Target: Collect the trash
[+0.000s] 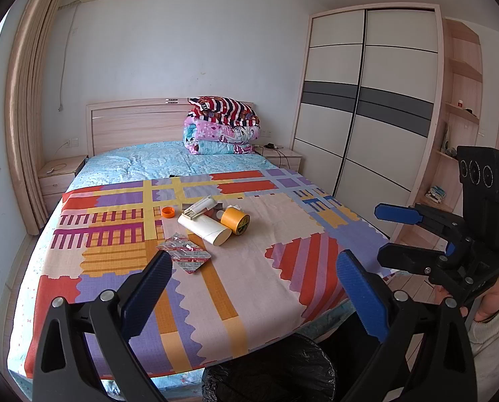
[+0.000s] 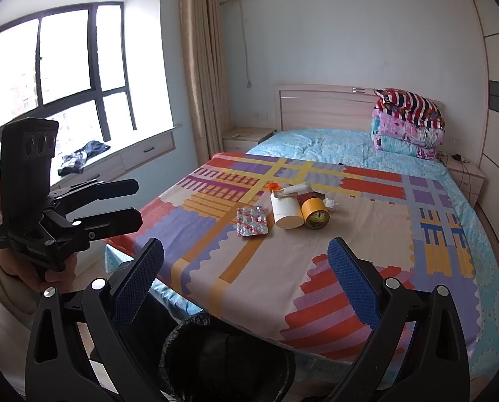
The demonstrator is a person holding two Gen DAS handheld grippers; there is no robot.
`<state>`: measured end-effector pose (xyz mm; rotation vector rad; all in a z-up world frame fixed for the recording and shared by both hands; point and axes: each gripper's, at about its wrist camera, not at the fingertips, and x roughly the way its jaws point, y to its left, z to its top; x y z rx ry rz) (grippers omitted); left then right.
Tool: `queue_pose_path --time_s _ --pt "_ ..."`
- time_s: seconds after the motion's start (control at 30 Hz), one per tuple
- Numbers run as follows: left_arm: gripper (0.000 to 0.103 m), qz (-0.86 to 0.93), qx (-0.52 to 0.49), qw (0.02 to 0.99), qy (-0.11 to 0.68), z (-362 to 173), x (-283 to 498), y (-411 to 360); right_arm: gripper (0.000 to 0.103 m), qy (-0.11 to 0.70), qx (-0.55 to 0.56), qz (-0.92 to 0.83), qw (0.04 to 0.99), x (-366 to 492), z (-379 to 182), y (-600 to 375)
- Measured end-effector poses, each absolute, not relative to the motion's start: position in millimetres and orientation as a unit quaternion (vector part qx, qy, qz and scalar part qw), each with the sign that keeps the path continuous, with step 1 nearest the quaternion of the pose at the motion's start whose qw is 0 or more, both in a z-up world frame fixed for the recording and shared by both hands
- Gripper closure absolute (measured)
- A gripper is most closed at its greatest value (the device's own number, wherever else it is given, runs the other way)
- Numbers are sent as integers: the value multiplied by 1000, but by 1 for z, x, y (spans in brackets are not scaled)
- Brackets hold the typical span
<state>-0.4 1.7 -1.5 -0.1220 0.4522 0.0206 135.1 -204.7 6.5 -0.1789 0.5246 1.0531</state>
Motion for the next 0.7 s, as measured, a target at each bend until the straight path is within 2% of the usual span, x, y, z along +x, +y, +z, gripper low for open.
queue_pose_path --time_s 0.7 --pt "8 16 -68 971 230 -6 2 6 3 251 -84 497 827 138 3 -204"
